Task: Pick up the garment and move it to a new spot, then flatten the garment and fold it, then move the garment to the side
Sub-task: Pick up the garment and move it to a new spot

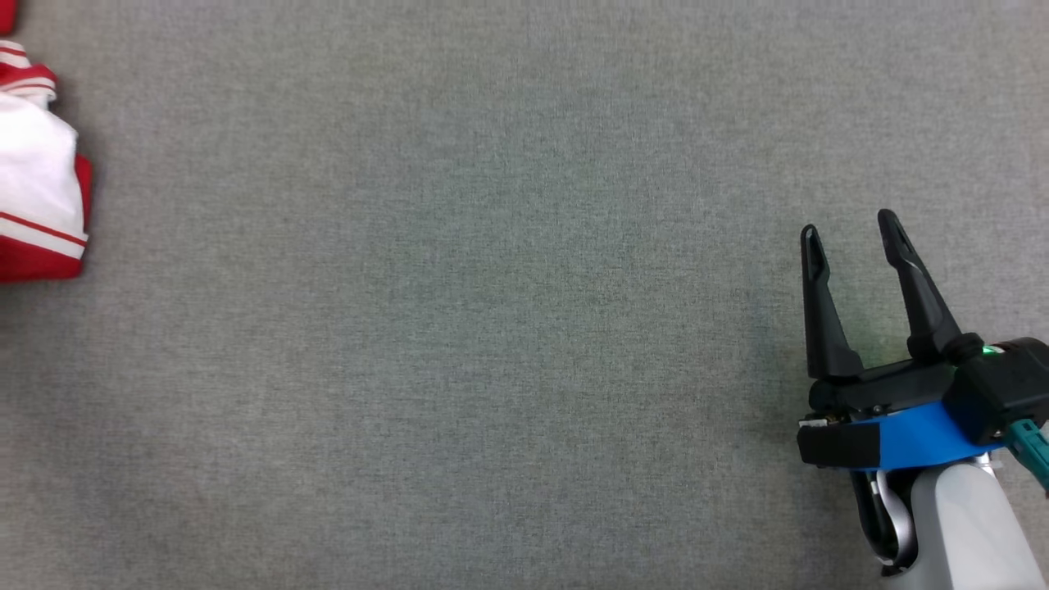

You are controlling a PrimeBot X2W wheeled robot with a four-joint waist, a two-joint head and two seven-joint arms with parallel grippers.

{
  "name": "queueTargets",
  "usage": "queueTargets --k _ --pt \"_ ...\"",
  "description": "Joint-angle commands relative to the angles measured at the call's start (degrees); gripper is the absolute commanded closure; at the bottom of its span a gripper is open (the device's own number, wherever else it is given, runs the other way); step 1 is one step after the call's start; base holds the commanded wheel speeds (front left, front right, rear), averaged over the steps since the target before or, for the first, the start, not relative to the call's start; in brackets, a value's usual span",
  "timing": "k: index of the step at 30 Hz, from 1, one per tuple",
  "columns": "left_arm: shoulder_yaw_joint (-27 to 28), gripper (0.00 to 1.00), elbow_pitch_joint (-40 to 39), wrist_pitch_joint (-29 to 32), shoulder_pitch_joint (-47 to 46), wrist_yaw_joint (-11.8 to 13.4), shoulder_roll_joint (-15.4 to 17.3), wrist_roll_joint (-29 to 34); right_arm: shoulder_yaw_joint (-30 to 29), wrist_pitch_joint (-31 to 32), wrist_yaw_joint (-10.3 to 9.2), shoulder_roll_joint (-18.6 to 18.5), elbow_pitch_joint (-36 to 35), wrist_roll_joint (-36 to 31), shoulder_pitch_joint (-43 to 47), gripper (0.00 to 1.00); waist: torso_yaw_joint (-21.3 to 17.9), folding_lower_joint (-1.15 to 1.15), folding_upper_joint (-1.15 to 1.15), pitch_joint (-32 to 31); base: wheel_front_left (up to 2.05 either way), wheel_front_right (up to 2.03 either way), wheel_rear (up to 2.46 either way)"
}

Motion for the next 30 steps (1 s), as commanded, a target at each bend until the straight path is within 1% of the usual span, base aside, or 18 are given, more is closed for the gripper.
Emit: queueTargets --k 1,8,12,16,18,20,25,27,30 --pt "-0.4 1.00 0.0 -0.8 -0.3 -0.2 0.1 0.3 0.1 -0.3 0.03 -0.3 0.2 0.2 -0.5 0.00 -0.3 0.00 -0.01 -0.7 0.00 0.00 0.00" --pt "-2.4 1.00 -3.2 -9.7 -1.6 -0.5 0.4 1.2 0.9 -0.7 0.03 -0.3 2.7 2.1 1.1 0.00 -0.4 0.00 -0.01 -6.3 0.00 0.00 0.00" --pt "-4.2 1.00 -7.7 -12.2 -3.6 -0.5 0.7 2.0 1.7 -0.9 0.03 -0.3 4.2 3.6 1.6 0.00 -1.0 0.00 -0.01 -9.4 0.00 0.00 0.00" --pt "-7.7 1.00 -15.1 -12.8 -5.8 -0.5 1.3 4.4 2.4 -1.0 0.02 -0.3 5.4 5.4 2.0 0.00 -2.6 0.00 -0.01 -12.2 0.00 0.00 0.00" --pt "-9.4 1.00 -19.9 -11.6 -7.2 -0.5 0.4 5.1 2.4 -1.0 0.02 -0.3 5.3 6.3 2.4 0.00 -3.7 0.00 -0.01 -13.4 0.00 0.00 0.00" --pt "-10.9 1.00 -25.0 -9.8 -8.2 -0.5 0.3 5.8 2.3 -1.0 0.02 -0.3 5.4 7.1 2.9 0.00 -5.0 0.00 -0.01 -14.4 0.00 0.00 0.00" --pt "-14.4 1.00 -38.4 -2.9 -11.0 -0.4 -2.0 5.6 2.3 -1.0 0.02 -0.3 5.2 9.2 3.7 0.00 -9.0 0.00 -0.01 -15.6 0.00 0.00 0.00" --pt "-16.0 1.00 -42.8 -0.3 -12.8 -0.4 -3.3 5.2 2.3 -1.0 0.02 -0.3 5.0 9.9 3.6 0.00 -10.9 0.00 -0.01 -15.5 0.00 0.00 0.00" --pt "-18.5 1.00 -47.2 2.6 -15.0 -0.4 -6.5 3.7 2.0 -1.0 0.02 -0.3 4.8 10.9 3.4 0.00 -13.4 0.00 -0.01 -15.0 0.00 0.00 0.00"
